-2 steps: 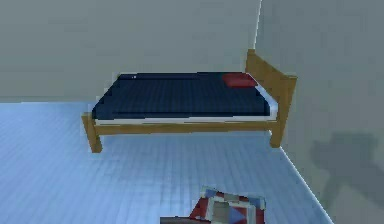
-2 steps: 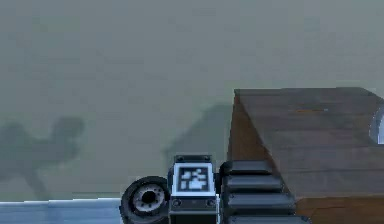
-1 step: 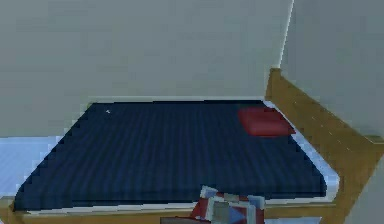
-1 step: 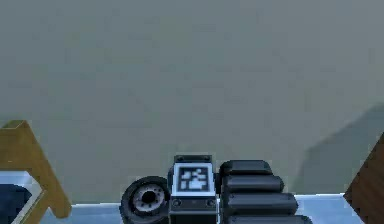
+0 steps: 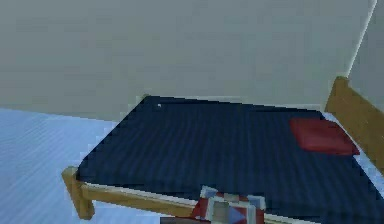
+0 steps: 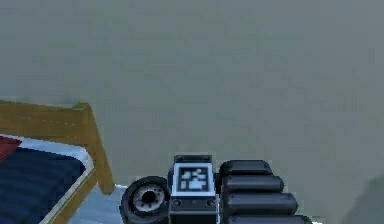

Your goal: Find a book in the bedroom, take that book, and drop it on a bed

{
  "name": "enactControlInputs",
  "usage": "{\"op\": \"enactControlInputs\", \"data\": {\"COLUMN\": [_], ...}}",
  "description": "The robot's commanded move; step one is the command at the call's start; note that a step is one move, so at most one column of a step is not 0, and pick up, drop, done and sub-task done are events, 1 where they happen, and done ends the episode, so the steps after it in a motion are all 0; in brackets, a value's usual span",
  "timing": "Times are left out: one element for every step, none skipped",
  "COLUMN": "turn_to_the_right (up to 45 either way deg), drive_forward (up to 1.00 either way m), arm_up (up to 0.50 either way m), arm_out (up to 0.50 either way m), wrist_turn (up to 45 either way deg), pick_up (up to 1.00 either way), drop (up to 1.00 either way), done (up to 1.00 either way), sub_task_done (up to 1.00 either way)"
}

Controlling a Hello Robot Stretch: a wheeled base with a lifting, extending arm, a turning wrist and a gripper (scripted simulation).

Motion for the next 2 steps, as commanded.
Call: {"op": "enactControlInputs", "data": {"turn_to_the_right": [0.0,-45.0], "drive_forward": [0.20,0.00], "arm_up": [0.00,0.00], "arm_out": [0.00,0.00], "wrist_turn": [0.0,0.0], "pick_up": [0.00,0.00], "drop": [0.00,0.00], "done": [0.00,0.00], "sub_task_done": [0.00,0.00]}}
